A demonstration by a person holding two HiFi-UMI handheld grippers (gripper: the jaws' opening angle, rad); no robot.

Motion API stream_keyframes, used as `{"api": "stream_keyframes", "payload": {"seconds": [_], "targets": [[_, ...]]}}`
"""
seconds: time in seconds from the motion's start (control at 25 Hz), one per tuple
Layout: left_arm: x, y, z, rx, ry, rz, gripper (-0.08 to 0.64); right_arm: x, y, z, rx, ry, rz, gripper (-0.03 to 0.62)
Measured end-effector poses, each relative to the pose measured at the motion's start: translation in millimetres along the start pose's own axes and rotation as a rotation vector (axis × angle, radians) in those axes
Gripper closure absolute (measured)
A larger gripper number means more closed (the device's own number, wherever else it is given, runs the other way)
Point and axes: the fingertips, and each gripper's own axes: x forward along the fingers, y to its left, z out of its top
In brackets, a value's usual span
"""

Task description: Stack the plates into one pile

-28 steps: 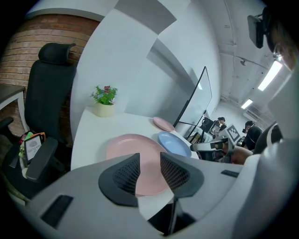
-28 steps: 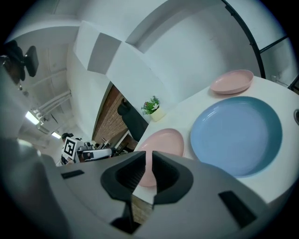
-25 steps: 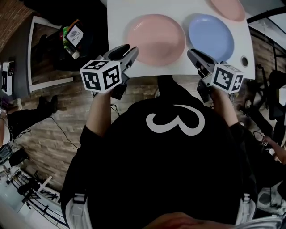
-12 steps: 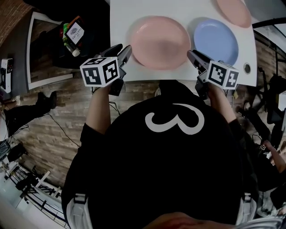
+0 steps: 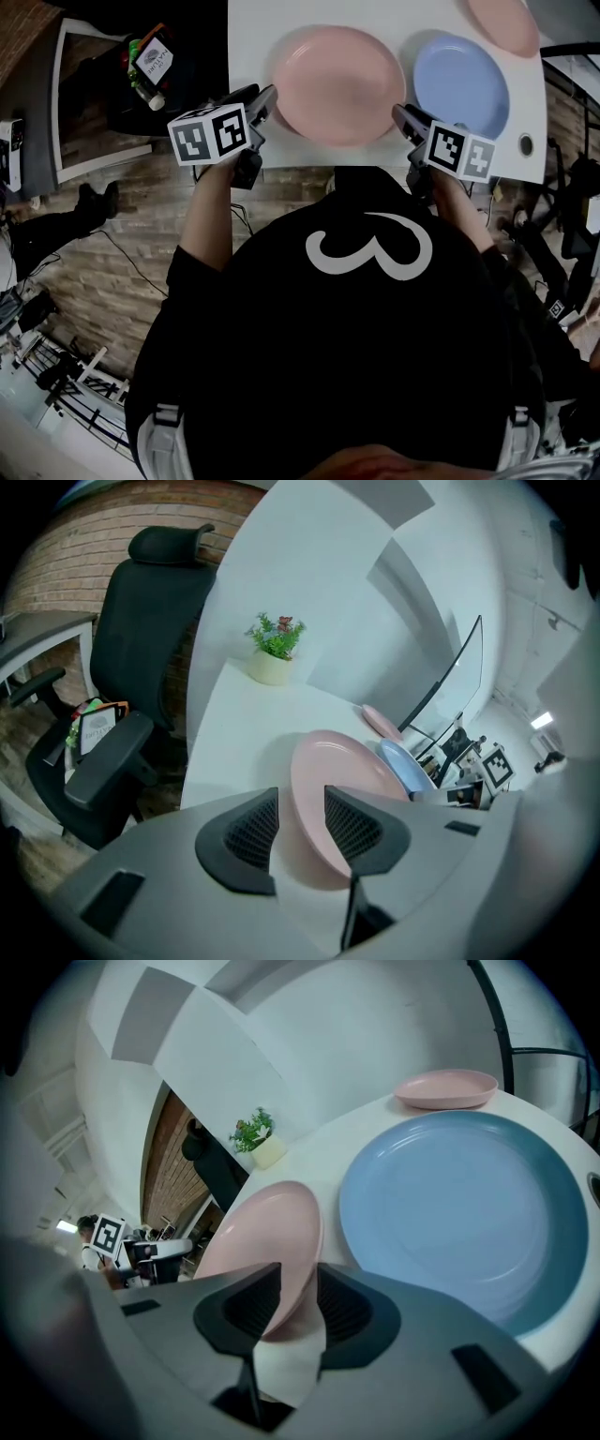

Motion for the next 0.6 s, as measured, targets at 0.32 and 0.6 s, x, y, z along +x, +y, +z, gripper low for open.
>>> {"api": "stream_keyframes", "payload": {"seconds": [0.32, 0.6], "targets": [[22.8, -2.3, -11.2, -0.063, 0.036, -0.013, 0.419, 8.1, -11.4, -7.5, 0.011, 0.03, -0.008, 0.479], [34.0, 1.4, -16.7, -0.096, 0.057, -0.023, 0.434, 14.9, -10.4, -12.1, 0.019, 0.04, 0.005, 0.479]]}}
